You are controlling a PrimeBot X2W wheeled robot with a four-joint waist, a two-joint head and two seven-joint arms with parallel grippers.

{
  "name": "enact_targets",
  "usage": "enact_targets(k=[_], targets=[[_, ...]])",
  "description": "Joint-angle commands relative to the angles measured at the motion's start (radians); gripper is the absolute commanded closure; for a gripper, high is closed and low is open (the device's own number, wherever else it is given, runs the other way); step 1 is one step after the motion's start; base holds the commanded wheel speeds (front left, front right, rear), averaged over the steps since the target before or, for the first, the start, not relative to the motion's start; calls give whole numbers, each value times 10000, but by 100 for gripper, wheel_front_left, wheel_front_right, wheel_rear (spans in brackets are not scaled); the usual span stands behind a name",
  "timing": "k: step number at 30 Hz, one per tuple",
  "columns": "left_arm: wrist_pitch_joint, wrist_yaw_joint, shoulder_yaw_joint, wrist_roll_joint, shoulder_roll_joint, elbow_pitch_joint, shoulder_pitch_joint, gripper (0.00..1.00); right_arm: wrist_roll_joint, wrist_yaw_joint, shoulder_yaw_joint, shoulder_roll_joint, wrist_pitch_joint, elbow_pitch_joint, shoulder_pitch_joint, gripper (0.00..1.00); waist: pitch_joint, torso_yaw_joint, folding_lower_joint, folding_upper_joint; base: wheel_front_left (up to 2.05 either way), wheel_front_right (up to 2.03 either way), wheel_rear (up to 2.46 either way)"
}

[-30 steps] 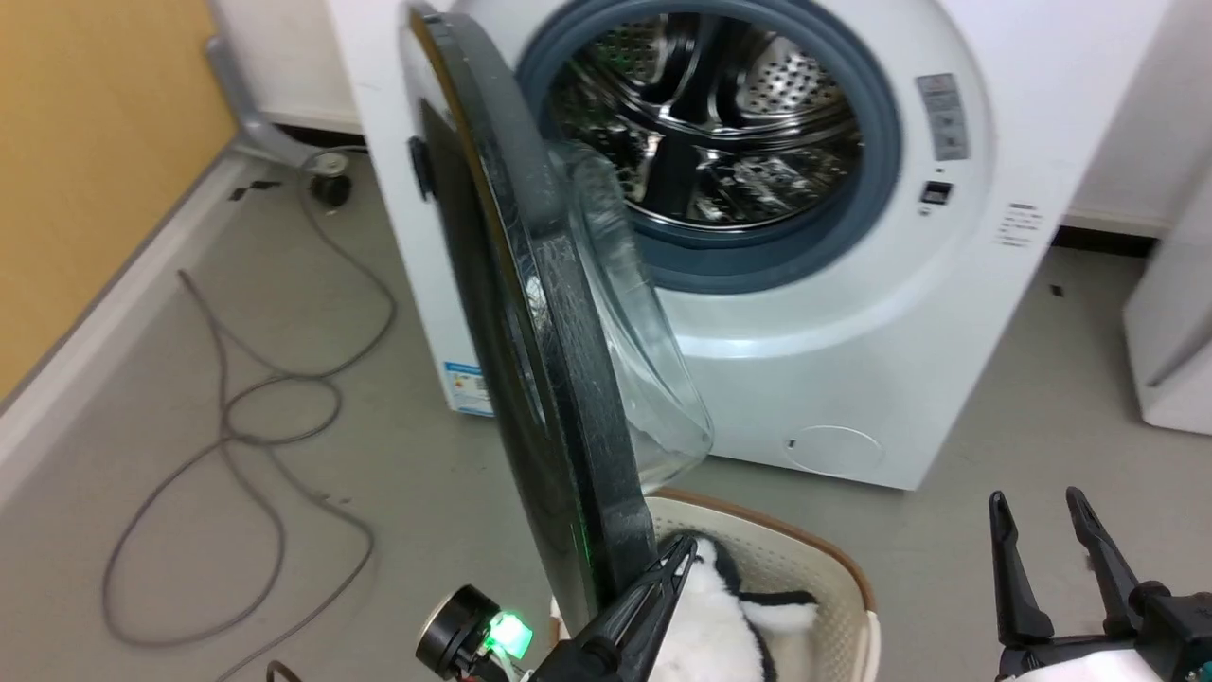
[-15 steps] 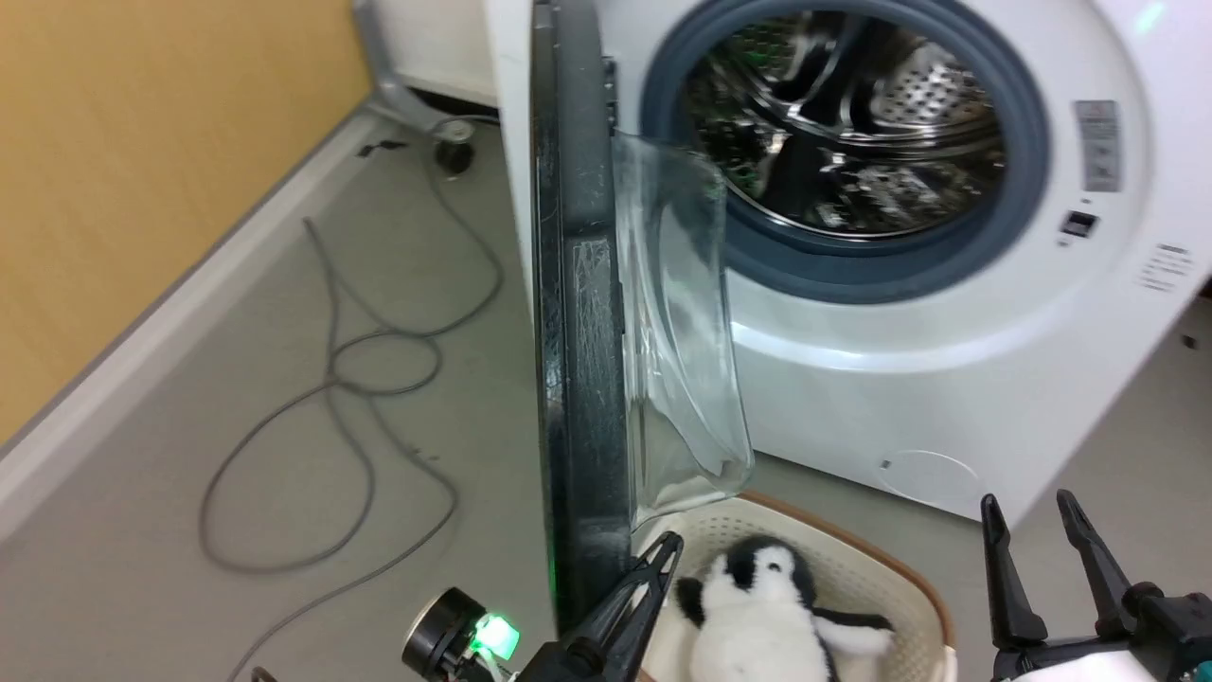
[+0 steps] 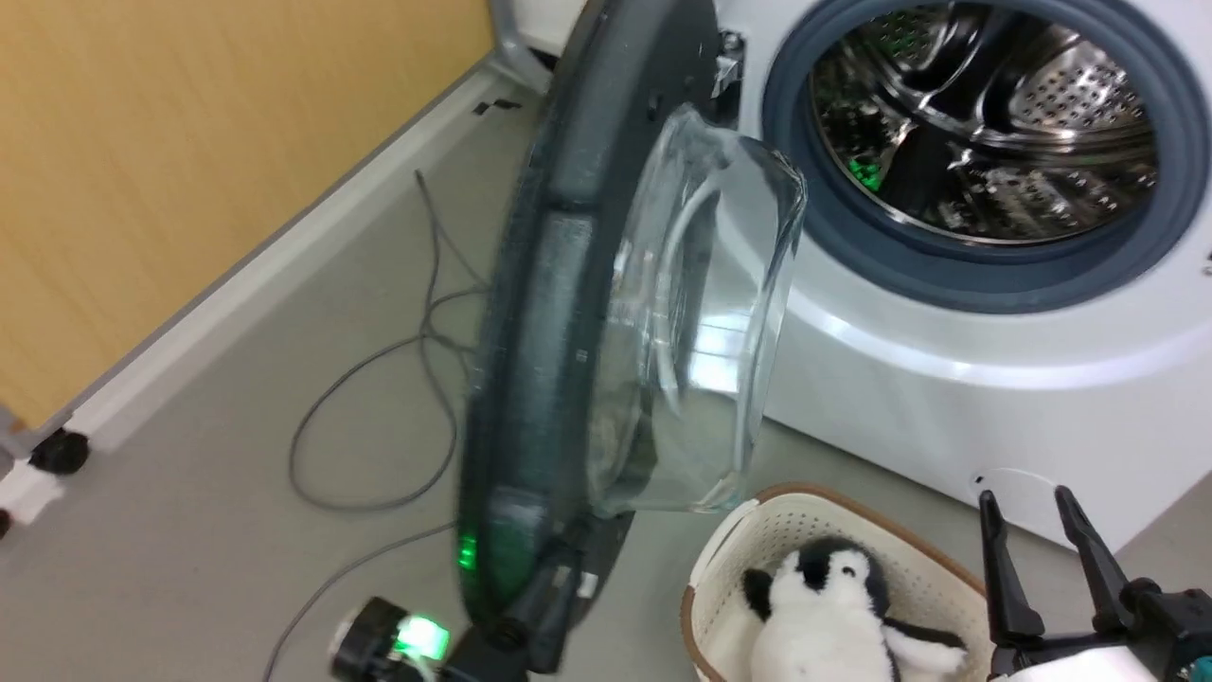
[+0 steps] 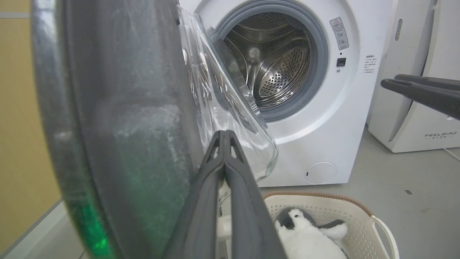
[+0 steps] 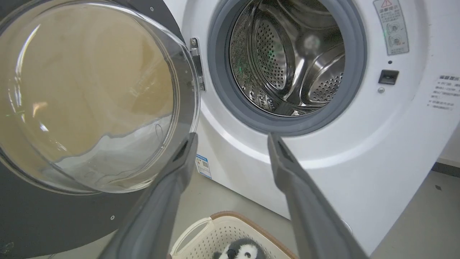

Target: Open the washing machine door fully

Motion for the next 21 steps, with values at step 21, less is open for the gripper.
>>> enact_targets(k=[21], targets=[[20, 540, 3577, -1235, 419, 1568, -1217, 100, -301, 8, -15, 26, -44, 32, -525, 0, 743, -13, 0, 0, 0, 0, 0]])
